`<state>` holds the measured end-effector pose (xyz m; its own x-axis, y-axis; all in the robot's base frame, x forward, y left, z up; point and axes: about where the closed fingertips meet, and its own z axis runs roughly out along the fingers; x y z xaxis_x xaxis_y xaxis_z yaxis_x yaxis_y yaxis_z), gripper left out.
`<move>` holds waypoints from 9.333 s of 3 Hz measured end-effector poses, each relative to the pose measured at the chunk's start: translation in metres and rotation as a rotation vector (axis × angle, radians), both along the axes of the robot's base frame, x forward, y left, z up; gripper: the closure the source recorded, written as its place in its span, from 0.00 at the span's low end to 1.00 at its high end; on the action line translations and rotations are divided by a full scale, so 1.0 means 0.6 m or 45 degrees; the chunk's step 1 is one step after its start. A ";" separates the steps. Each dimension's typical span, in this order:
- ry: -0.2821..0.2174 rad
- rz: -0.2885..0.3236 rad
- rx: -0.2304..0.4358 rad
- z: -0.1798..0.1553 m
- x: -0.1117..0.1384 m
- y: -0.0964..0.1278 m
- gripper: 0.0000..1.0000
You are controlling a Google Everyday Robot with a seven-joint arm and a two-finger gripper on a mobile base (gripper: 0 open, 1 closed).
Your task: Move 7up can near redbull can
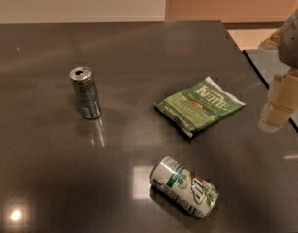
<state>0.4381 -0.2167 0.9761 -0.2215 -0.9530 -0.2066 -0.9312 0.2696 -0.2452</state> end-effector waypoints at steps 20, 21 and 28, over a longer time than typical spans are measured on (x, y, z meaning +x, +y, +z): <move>-0.036 -0.258 0.357 -0.059 -0.101 0.364 1.00; -0.055 -0.293 0.383 -0.058 -0.080 0.381 1.00; 0.041 -0.284 0.470 -0.197 0.044 0.445 0.82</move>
Offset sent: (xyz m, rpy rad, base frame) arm -0.0704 0.0499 -0.0389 0.0430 0.1436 0.0871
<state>0.4643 0.0505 0.8579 -0.4257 -0.7447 -0.5140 -0.8459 0.5292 -0.0661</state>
